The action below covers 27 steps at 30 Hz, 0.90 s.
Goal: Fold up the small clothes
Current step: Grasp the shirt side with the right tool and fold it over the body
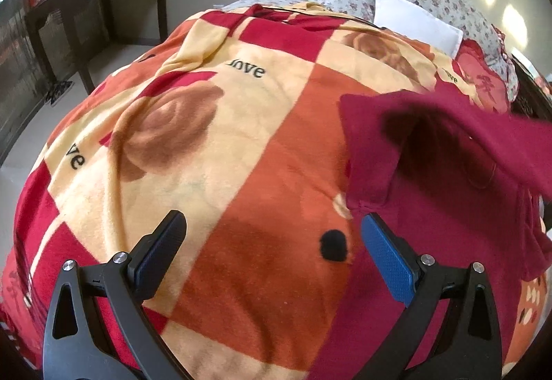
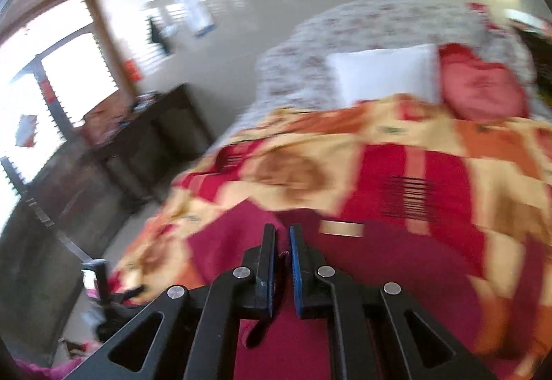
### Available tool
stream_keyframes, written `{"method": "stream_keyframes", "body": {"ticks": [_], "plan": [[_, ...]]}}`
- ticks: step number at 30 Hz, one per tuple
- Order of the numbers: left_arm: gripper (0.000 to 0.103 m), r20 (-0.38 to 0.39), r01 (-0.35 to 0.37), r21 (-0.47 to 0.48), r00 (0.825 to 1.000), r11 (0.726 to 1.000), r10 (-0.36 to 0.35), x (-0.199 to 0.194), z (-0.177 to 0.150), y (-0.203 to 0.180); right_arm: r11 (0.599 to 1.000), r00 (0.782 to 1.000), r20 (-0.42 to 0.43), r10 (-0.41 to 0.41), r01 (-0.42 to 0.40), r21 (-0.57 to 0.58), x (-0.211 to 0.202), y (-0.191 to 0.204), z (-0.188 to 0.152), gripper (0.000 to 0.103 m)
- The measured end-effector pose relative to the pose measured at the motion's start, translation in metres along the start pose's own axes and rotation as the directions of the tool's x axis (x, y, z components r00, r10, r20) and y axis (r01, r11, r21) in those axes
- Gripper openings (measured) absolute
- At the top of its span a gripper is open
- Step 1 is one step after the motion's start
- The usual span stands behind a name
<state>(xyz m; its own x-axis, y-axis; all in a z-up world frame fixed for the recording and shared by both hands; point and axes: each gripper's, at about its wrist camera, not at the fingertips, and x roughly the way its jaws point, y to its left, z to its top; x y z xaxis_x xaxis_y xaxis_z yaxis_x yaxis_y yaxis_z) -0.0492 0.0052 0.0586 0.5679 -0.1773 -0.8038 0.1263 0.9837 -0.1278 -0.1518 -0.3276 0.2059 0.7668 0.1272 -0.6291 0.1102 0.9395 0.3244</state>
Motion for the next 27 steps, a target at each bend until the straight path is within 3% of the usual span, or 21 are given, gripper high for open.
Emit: {"method": "stream_keyframes", "body": {"ticks": [4,9,11,15,18,19,22,25,26,27], "plan": [[0.102,-0.001,0.006,0.019,1.000,1.000,-0.006,0.000,0.001,-0.013,0.990,0.992,-0.057,-0.111,0.115,0.078,0.000,-0.055,-0.015,0.008],[0.102,0.007,0.010,0.060,1.000,0.998,-0.010,0.000,0.006,-0.036,0.975,0.966,-0.182,-0.183,0.202,0.094,0.039,-0.091,-0.041,0.008],[0.102,0.015,0.015,0.075,1.000,0.997,-0.016,0.000,0.008,-0.045,0.973,0.963,-0.196,-0.185,0.207,0.100,0.050,-0.097,-0.046,0.008],[0.102,0.012,0.003,0.137,1.000,0.991,-0.004,0.014,0.010,-0.067,0.956,0.945,-0.192,-0.264,0.283,0.079,0.059,-0.111,-0.049,0.008],[0.102,-0.021,-0.054,0.177,0.998,0.983,0.059,0.035,0.009,-0.074,0.920,0.905,-0.252,-0.342,0.377,0.105,0.064,-0.129,-0.051,0.010],[0.102,-0.031,-0.066,0.182,0.997,0.981,0.073,0.041,0.008,-0.073,0.913,0.902,-0.253,-0.350,0.388,0.122,0.061,-0.131,-0.051,0.010],[0.102,-0.045,-0.076,0.162,0.995,0.984,0.084,0.048,0.006,-0.062,0.928,0.926,-0.174,-0.335,0.356,0.106,0.048,-0.108,-0.041,0.010],[0.102,-0.059,-0.069,0.123,0.995,0.990,0.076,0.051,0.003,-0.049,0.978,0.972,-0.113,-0.205,0.207,0.005,0.057,-0.058,-0.026,0.015],[0.102,-0.062,-0.076,0.116,0.995,0.990,0.084,0.052,0.002,-0.046,0.990,0.983,-0.117,-0.142,0.141,-0.017,0.065,-0.044,-0.023,0.025],[0.102,-0.069,-0.096,0.111,0.992,0.989,0.104,0.054,0.001,-0.041,0.998,0.989,-0.137,-0.048,0.042,-0.046,0.080,-0.023,-0.020,0.046]]}}
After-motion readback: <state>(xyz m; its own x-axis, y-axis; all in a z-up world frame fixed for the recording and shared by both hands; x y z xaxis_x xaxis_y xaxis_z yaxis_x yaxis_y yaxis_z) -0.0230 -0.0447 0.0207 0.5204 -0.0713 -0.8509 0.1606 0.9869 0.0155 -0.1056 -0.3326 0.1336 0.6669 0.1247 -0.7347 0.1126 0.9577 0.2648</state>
